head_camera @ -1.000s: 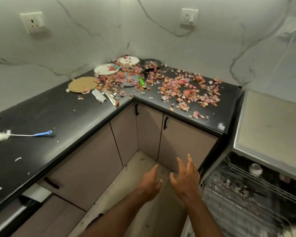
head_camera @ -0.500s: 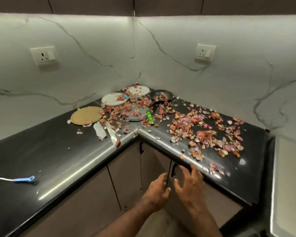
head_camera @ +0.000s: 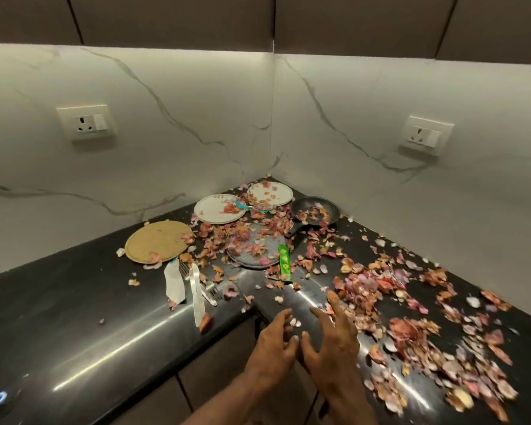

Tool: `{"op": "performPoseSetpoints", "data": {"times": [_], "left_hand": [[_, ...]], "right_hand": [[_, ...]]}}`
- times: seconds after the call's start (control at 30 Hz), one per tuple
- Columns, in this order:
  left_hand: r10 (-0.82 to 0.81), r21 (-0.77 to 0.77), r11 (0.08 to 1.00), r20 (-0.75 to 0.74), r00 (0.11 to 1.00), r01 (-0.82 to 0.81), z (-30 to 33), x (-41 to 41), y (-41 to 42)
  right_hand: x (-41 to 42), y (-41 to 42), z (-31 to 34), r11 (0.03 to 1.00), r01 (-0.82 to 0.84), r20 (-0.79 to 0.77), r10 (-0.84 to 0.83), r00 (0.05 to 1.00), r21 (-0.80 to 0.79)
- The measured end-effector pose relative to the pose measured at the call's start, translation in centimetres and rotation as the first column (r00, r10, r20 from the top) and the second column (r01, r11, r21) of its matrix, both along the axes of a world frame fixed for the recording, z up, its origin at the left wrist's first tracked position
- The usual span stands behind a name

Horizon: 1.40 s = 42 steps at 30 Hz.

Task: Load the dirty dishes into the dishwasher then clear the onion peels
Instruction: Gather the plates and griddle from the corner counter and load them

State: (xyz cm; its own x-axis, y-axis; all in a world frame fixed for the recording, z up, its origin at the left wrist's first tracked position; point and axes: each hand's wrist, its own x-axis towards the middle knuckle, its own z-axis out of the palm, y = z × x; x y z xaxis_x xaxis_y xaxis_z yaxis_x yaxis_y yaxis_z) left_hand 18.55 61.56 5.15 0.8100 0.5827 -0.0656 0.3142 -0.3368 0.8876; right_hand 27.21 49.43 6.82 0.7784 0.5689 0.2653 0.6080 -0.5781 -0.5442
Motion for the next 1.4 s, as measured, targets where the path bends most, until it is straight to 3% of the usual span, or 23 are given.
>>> {"op": "performPoseSetpoints", "data": {"times": [0.23, 0.37, 0.5, 0.57, 0.67, 0.87, 0.97, 1.17, 1.27, 1.4], "left_hand": [[0.019, 0.013, 1.0, 0.023, 1.0, -0.019, 0.5, 8.0, 9.3], [0.249, -0.019, 0.968, 0.015, 0.968, -0.249, 1.3, 11.3, 15.5], [0.476, 0.059, 0.877, -0.223, 0.851, -0.476, 0.6, 13.1, 21.0], [0.467, 0.124, 0.881, -0.375, 0.8, -0.456, 0.0, 13.4, 23.5], [0.443, 0.064, 0.875, -0.505, 0.741, -0.48, -1.5, 13.7, 26.2], [0.515, -0.095, 0.784, -0.454, 0.727, -0.614, -1.7, 14.1, 29.6], [0.486, -0.153, 0.78, -0.462, 0.742, -0.607, -1.8, 14.0, 30.6], [0.476, -0.142, 0.756, -0.551, 0.686, -0.639, -1.6, 15.5, 32.2], [0.535, -0.261, 0.709, -0.407, 0.741, -0.655, -1.9, 15.9, 32.9], [0.506, -0.402, 0.752, -0.156, 0.848, -0.523, 2.0, 15.8, 31.4]], "right_hand": [[6.7, 8.1, 1.6, 1.0, 0.022, 0.013, -0.022, 1.0, -0.015], [9.6, 13.0, 2.8, 0.996, -0.055, -0.033, 0.052, 0.998, -0.064], [11.5, 17.7, 2.4, 0.993, -0.068, -0.154, 0.053, 0.987, -0.094], [11.9, 19.8, 1.8, 0.988, -0.1, -0.19, 0.076, 0.979, -0.119], [12.2, 22.1, 0.8, 0.974, -0.143, -0.276, 0.091, 0.957, -0.176], [12.4, 25.0, -1.8, 0.894, -0.275, -0.352, 0.144, 0.925, -0.355], [12.7, 25.2, -2.8, 0.874, -0.275, -0.339, 0.137, 0.931, -0.401], [12.9, 24.6, -2.6, 0.853, -0.3, -0.324, 0.165, 0.931, -0.427], [13.5, 23.6, -2.7, 0.874, -0.276, -0.322, 0.148, 0.935, -0.4], [14.2, 22.5, -2.5, 0.924, -0.274, -0.375, 0.163, 0.913, -0.265]]}}
